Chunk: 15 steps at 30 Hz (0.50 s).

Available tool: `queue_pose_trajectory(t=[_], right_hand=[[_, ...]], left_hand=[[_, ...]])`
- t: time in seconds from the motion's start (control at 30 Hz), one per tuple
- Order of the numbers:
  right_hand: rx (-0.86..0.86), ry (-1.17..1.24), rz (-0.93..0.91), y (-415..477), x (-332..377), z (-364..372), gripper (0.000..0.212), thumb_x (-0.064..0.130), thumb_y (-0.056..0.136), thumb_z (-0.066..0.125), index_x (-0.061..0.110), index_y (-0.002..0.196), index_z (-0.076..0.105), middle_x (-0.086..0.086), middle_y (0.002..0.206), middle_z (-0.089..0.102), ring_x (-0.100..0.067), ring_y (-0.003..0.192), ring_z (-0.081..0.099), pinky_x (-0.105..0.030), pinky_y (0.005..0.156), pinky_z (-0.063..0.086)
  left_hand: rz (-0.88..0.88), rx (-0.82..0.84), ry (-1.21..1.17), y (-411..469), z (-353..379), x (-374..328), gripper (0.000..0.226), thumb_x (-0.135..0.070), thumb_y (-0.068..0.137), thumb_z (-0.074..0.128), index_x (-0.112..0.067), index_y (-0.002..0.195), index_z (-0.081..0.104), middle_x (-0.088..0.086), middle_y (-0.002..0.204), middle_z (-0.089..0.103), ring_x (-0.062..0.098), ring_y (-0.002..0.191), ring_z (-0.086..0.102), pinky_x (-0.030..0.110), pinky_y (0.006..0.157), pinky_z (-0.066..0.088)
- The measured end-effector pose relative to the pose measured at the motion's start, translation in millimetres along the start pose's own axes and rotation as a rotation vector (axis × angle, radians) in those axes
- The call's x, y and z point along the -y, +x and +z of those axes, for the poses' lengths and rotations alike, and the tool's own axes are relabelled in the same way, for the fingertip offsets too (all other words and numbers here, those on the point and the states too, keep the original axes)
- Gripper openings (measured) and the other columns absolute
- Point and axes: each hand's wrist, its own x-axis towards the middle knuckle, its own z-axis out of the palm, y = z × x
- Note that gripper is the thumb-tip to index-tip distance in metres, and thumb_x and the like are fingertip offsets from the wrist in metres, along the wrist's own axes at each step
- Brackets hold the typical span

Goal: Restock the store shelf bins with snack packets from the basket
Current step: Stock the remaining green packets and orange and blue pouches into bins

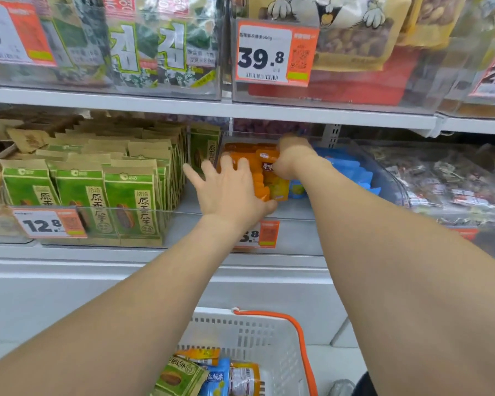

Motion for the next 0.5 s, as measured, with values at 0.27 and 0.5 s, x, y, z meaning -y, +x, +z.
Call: queue_pose_trajectory(t=[0.27, 0.5], right_hand=[[-0.089, -0.069, 0.085, 5, 3, 23, 0.033, -0.004, 0.091, 0.062, 0.012, 0.120, 0.061, -0.015, 0.116, 0.061, -0.033, 0.105, 0.062, -0.040, 0.076, 0.049], [-0.153, 0.029, 0.113, 12, -1, 30, 0.033, -0.008, 0.094, 0.058, 0.004, 0.124, 0.062, -0.019, 0.128, 0.063, -0.037, 0.115, 0.064, -0.039, 0.085, 0.053]], left_hand=[[0.027, 0.008, -0.012, 2, 3, 3, 0.085, -0.081, 0.067, 0.059, -0.026, 0.132, 0.057, 0.007, 0.139, 0.057, 0.040, 0.133, 0.041, 0.063, 0.114, 0.025], [0.051, -0.025, -0.026, 1, 7, 7, 0.084, -0.084, 0.070, 0.054, -0.027, 0.132, 0.059, 0.007, 0.139, 0.058, 0.041, 0.132, 0.041, 0.060, 0.114, 0.028]])
